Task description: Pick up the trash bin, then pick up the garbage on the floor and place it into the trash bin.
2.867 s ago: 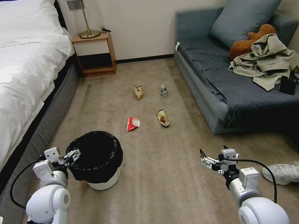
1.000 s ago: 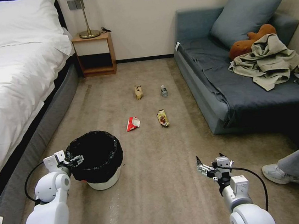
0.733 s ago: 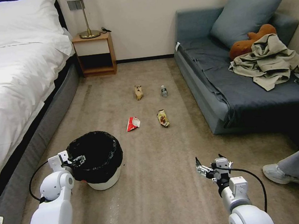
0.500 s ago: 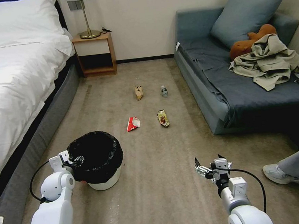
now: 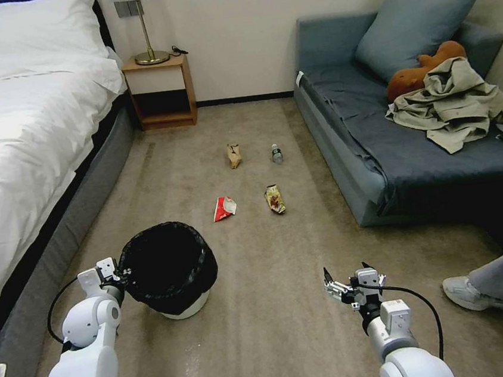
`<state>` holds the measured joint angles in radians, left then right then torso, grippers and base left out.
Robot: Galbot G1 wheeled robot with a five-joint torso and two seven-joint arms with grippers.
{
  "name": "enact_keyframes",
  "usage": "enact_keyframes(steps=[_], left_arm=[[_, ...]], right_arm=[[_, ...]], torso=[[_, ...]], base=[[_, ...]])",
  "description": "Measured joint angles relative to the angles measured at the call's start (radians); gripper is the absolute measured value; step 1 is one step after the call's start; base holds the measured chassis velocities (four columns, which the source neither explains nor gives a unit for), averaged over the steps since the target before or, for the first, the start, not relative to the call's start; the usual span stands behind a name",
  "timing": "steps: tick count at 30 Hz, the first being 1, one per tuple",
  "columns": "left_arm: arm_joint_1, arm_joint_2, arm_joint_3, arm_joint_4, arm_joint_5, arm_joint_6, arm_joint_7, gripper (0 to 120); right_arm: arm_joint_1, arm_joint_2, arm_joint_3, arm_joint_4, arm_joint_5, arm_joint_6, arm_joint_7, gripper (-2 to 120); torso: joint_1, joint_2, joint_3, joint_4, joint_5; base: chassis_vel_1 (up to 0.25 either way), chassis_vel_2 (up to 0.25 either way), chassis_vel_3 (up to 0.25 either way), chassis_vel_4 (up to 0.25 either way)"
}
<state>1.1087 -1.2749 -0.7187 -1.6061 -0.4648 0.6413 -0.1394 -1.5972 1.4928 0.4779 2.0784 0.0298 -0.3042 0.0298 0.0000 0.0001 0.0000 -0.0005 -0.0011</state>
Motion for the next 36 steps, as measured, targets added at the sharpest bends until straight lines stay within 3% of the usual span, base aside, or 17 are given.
enact_keyframes(steps=[2, 6, 10, 13, 18, 20, 27, 36], left_arm=[[0.029, -0.007, -0.021, -0.058, 0.012, 0.002, -0.005, 4], [0.045, -0.011, -0.035, -0.097, 0.028, -0.001, -0.007, 4], [0.073, -0.014, -0.063, -0.161, 0.116, -0.026, 0.021, 4], [0.112, -0.024, -0.105, -0.254, 0.205, -0.050, 0.060, 4], [0.151, -0.031, -0.139, -0.317, 0.266, -0.076, 0.086, 4], [0.191, -0.031, -0.165, -0.355, 0.311, -0.107, 0.104, 4], [0.287, -0.043, -0.203, -0.437, 0.337, -0.149, 0.132, 4], [0.317, -0.059, -0.218, -0.454, 0.359, -0.170, 0.133, 4]], right_arm=[[-0.001, 0.002, -0.010, -0.002, 0.001, 0.006, -0.004, 100], [-0.001, 0.005, -0.014, -0.005, 0.001, 0.014, -0.008, 100], [0.002, 0.007, -0.018, -0.012, 0.002, 0.032, -0.010, 100], [0.003, 0.013, -0.023, -0.021, 0.002, 0.061, -0.011, 100], [0.002, 0.018, -0.028, -0.029, 0.002, 0.085, -0.012, 100], [-0.001, 0.021, -0.034, -0.031, 0.004, 0.100, -0.014, 100], [-0.009, 0.024, -0.045, -0.033, 0.004, 0.123, -0.021, 100], [-0.004, 0.024, -0.061, -0.044, 0.004, 0.131, -0.027, 100]], torso=[[0.000, 0.000, 0.000, 0.0003, 0.0004], [0.000, 0.000, 0.000, 0.0005, 0.0008], [0.000, 0.000, 0.000, 0.0004, 0.0009], [0.000, 0.000, 0.000, 0.0006, 0.0011], [0.000, 0.000, 0.000, 0.0003, 0.0010], [0.000, 0.000, 0.000, 0.0005, 0.0011], [0.000, 0.000, 0.000, 0.0005, 0.0010], [0.000, 0.000, 0.000, 0.0005, 0.0011]], base=[[0.000, 0.000, 0.000, 0.000], [0.000, 0.000, 0.000, 0.000], [0.000, 0.000, 0.000, 0.000], [0.000, 0.000, 0.000, 0.000], [0.000, 0.000, 0.000, 0.000], [0.000, 0.000, 0.000, 0.000], [0.000, 0.000, 0.000, 0.000], [0.000, 0.000, 0.000, 0.000]])
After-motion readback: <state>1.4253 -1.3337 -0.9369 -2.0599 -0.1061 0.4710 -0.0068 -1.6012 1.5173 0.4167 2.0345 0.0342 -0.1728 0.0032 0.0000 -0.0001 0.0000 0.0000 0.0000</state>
